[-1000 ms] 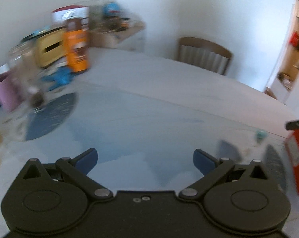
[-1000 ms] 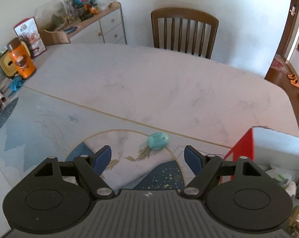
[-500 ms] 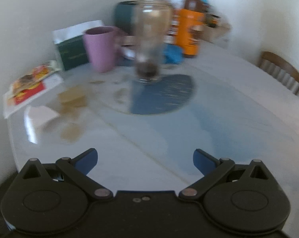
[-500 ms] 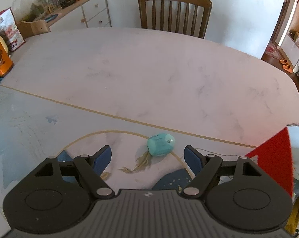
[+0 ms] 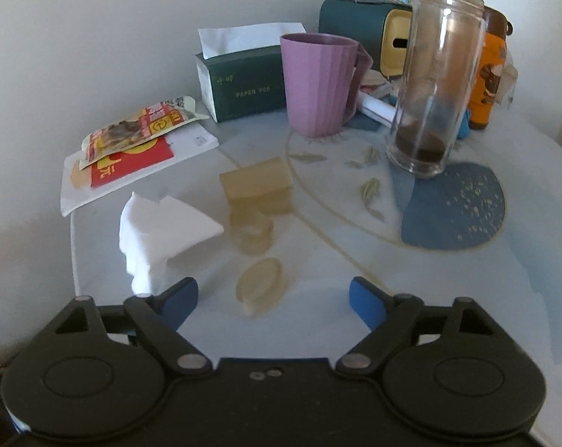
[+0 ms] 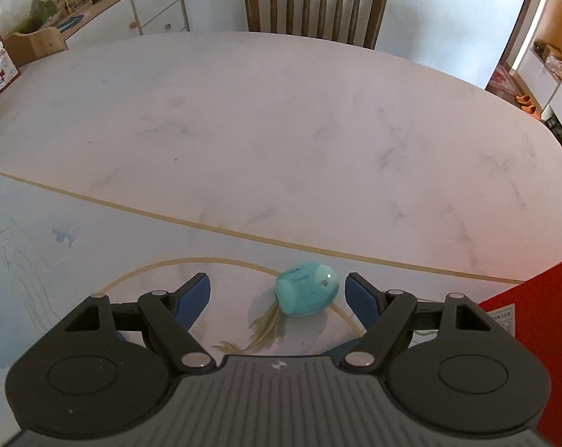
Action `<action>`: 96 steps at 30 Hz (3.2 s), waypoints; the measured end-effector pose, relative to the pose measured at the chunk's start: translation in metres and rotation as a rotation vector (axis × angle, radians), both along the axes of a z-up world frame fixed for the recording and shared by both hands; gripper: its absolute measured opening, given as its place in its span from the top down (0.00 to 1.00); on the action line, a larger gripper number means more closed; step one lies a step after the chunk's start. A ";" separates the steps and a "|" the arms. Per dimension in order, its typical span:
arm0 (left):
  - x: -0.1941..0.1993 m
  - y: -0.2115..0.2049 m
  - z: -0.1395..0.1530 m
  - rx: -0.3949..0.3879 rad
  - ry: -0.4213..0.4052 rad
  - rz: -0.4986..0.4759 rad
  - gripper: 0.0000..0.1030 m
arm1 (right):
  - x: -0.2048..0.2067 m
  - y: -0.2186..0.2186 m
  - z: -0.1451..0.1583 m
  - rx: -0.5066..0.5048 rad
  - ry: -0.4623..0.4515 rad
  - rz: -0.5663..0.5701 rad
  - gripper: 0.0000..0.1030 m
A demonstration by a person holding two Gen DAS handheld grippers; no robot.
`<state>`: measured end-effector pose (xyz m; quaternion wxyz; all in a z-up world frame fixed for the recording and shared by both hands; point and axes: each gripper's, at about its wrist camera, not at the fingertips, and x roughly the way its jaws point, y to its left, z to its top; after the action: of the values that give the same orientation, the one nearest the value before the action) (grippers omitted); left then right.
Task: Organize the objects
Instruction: 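Grasp the teal egg with the right gripper while the left grasps the small tan item, then carry the teal egg and tan item over the red box with both grippers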
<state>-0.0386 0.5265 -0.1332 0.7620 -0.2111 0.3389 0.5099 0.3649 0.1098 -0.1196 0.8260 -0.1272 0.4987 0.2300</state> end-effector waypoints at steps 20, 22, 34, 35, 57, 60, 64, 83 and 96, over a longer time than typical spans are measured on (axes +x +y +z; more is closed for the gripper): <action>0.015 -0.015 0.003 0.049 0.003 -0.039 0.90 | 0.004 0.007 -0.007 -0.013 0.007 -0.009 0.54; 0.017 -0.015 0.003 0.043 0.001 -0.041 0.90 | 0.004 0.008 -0.007 -0.011 0.004 -0.004 0.60; 0.019 -0.020 0.016 0.046 -0.041 -0.065 0.97 | -0.007 0.007 0.001 -0.004 -0.005 0.010 0.72; 0.021 -0.022 0.019 0.048 -0.046 -0.075 0.97 | -0.010 0.005 0.004 0.004 -0.006 0.016 0.72; 0.107 -0.167 0.084 -0.062 -0.220 -0.559 0.97 | -0.093 -0.071 0.100 0.188 -0.027 0.068 0.72; 0.121 -0.194 0.091 -0.084 -0.253 -0.630 0.97 | -0.099 -0.093 0.111 0.205 -0.040 0.058 0.72; 0.144 -0.234 0.100 -0.121 -0.287 -0.717 0.97 | -0.103 -0.124 0.121 0.229 -0.049 0.030 0.72; 0.252 -0.417 0.114 -0.184 -0.279 -1.146 0.97 | -0.097 -0.275 0.137 0.303 -0.109 -0.139 0.72; 0.297 -0.512 0.110 -0.204 -0.228 -1.312 0.97 | -0.074 -0.353 0.132 0.300 -0.135 -0.243 0.72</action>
<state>0.2589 0.0145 -0.0231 0.9211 -0.0847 0.3609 -0.1185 0.2907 -0.2431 0.0123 0.8888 0.0430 0.4142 0.1914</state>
